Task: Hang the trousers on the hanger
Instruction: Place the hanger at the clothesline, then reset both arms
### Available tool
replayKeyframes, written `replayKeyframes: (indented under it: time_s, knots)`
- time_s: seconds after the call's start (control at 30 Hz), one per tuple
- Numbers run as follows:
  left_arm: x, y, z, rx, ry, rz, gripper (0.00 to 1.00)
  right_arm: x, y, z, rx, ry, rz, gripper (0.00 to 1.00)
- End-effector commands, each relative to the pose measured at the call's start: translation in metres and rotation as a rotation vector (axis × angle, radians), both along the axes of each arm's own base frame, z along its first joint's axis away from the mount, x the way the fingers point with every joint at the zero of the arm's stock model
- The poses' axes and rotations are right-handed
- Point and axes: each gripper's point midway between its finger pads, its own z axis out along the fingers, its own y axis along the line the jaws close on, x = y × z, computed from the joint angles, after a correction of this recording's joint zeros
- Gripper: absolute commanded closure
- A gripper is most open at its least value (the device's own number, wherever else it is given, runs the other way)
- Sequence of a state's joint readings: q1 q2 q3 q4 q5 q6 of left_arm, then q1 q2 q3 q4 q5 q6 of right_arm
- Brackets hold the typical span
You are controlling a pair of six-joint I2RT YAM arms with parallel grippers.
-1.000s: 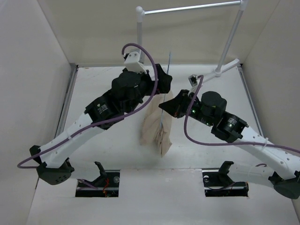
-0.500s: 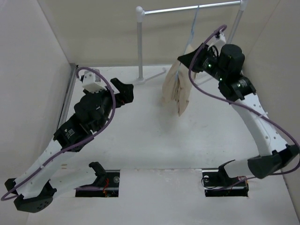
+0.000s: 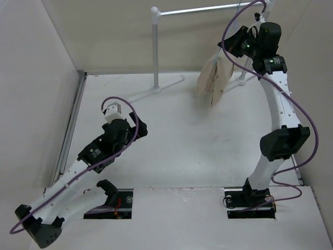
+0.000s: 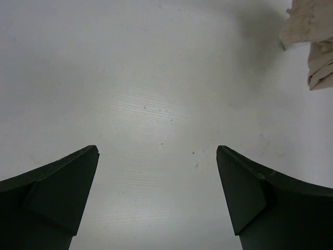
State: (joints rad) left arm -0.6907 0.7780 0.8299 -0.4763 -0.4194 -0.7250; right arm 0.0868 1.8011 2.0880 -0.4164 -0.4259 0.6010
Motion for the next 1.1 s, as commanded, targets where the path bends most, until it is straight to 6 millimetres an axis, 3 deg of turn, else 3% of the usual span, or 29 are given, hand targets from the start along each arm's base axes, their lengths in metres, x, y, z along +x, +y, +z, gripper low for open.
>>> replayKeyframes:
  time_s: [0.0,0.17,0.3,0.47,0.57,0.6,0.77,0.9,0.97,1.07]
  knots:
    - [0.0,-0.003,0.01,-0.081,-0.026,0.008,0.0,-0.006,-0.014,0.049,-0.005,-0.153,0.028,1.0]
    - [0.0,-0.004,-0.007,-0.088,0.017,0.025,0.0,0.011,-0.031,0.009,-0.003,-0.064,-0.017,0.98]
    - [0.002,-0.005,-0.018,-0.104,0.052,0.042,0.0,0.02,-0.035,-0.008,-0.004,-0.023,-0.034,0.85]
    - [0.006,-0.003,-0.02,-0.121,0.07,0.051,0.0,0.023,-0.042,-0.012,0.004,-0.01,-0.064,0.47]
    - [0.009,0.001,-0.019,-0.129,0.076,0.071,0.0,0.016,-0.043,-0.002,-0.002,-0.03,-0.079,0.31]
    - [0.01,0.003,-0.019,-0.128,0.082,0.074,0.0,0.013,-0.044,0.001,-0.001,-0.033,-0.093,0.0]
    - [0.018,0.008,-0.019,-0.133,0.1,0.091,0.0,-0.013,-0.057,0.016,-0.015,-0.064,-0.164,0.0]
    - [0.024,0.013,-0.025,-0.105,0.14,0.105,0.0,-0.049,-0.067,0.015,-0.023,-0.069,-0.22,0.0]
    - [0.026,0.012,-0.03,-0.083,0.169,0.1,0.0,-0.071,-0.073,0.005,-0.02,-0.062,-0.257,0.0]
    - [0.027,0.003,-0.04,-0.051,0.215,0.076,0.0,-0.102,-0.083,-0.027,-0.019,-0.027,-0.33,0.0]
